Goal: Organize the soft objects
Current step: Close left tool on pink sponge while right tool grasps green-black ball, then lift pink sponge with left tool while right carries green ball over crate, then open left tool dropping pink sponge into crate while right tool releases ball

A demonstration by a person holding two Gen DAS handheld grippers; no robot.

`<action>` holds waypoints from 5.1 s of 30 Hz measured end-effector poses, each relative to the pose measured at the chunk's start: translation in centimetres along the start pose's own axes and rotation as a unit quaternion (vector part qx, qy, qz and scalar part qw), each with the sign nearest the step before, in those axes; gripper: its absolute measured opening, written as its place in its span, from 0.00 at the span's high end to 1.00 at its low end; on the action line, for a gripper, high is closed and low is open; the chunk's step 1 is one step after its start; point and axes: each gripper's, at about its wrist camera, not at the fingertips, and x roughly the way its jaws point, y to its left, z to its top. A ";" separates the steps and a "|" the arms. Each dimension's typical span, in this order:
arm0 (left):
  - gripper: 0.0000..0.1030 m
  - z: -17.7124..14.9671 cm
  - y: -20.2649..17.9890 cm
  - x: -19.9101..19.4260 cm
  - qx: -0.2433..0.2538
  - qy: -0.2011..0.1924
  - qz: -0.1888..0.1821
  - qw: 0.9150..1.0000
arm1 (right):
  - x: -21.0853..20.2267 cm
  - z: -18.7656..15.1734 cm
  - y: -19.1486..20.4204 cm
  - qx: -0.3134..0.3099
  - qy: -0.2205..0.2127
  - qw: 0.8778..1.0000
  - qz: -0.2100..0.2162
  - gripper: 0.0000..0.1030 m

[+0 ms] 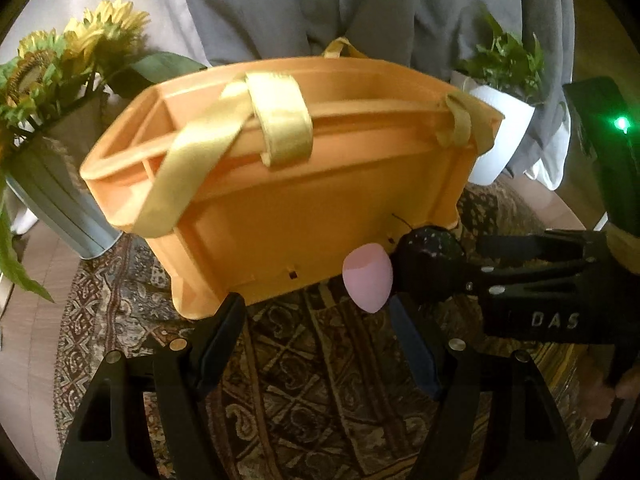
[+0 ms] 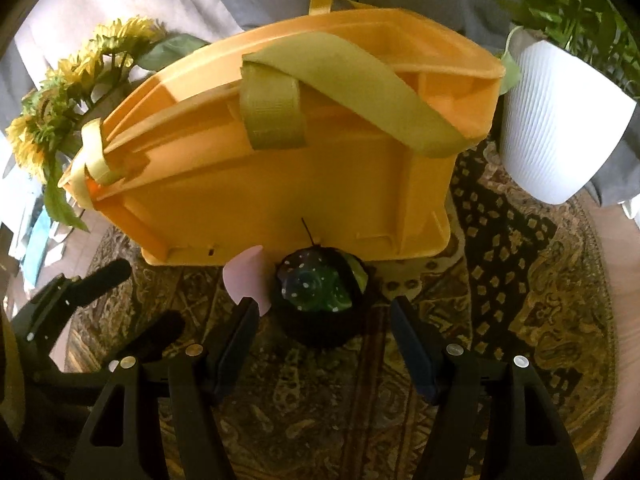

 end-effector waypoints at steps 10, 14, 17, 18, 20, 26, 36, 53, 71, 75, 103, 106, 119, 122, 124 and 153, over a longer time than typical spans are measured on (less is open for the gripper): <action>0.28 0.3 0.2 2.1 -0.011 0.015 -0.024 1.000 | 1.4 0.1 -0.5 0.006 0.007 1.000 0.011 0.33; 0.28 0.6 0.0 2.5 -0.010 0.014 -0.036 0.999 | 2.1 0.3 -0.9 0.018 0.009 0.999 0.031 0.34; 0.28 0.9 -0.4 3.0 -0.007 0.015 -0.044 0.999 | 2.3 0.5 -1.4 0.028 0.004 0.999 0.041 0.34; 0.28 1.0 -0.5 3.2 -0.005 0.016 -0.046 0.999 | 2.3 0.4 -1.6 0.028 0.003 0.999 0.042 0.34; 0.28 1.2 -0.7 3.4 -0.004 0.015 -0.047 0.999 | 2.1 0.4 -1.8 0.026 -0.003 0.999 0.041 0.35; 0.29 1.7 -1.0 4.5 -0.009 0.020 -0.058 0.998 | 1.4 0.4 -2.3 0.026 -0.014 0.999 0.045 0.42; 0.46 2.3 -1.7 6.4 -0.020 0.036 -0.059 0.997 | 0.9 -0.1 -3.6 0.031 -0.023 0.998 0.051 0.43; 0.65 1.7 -1.2 5.3 -0.046 0.040 -0.037 0.997 | 1.3 0.0 -3.0 0.032 -0.021 0.998 0.054 0.42; 0.65 1.3 0.8 1.4 -0.086 0.014 -0.001 0.996 | 2.7 0.5 -0.5 0.015 -0.013 0.999 0.041 0.40; 0.65 1.1 0.5 0.3 -0.089 0.008 -0.002 0.996 | 1.8 0.1 -0.2 0.011 -0.016 0.999 0.040 0.40; 0.65 5.3 -0.7 -12.0 -0.079 -0.149 0.016 0.986 | -13.6 2.1 3.3 -0.045 -0.199 0.978 0.031 0.39; 0.65 6.0 -0.6 -12.8 -0.073 -0.165 0.023 0.983 | -14.5 2.7 3.6 -0.048 -0.214 0.975 0.029 0.40; 0.65 10.1 0.7 -12.5 -0.063 -0.207 0.046 0.975 | -15.0 7.1 4.0 -0.053 -0.257 0.965 0.024 0.39; 0.65 10.8 1.2 -11.7 -0.060 -0.208 0.057 0.975 | -13.9 8.4 3.8 -0.054 -0.249 0.967 0.024 0.39; 0.65 11.4 1.7 -11.0 -0.058 -0.204 0.064 0.975 | -12.9 9.2 3.6 -0.050 -0.241 0.969 0.024 0.39; 0.65 15.2 5.3 2.0 -0.060 -0.036 0.052 0.996 | -0.2 15.0 1.9 -0.042 -0.076 0.996 0.002 0.39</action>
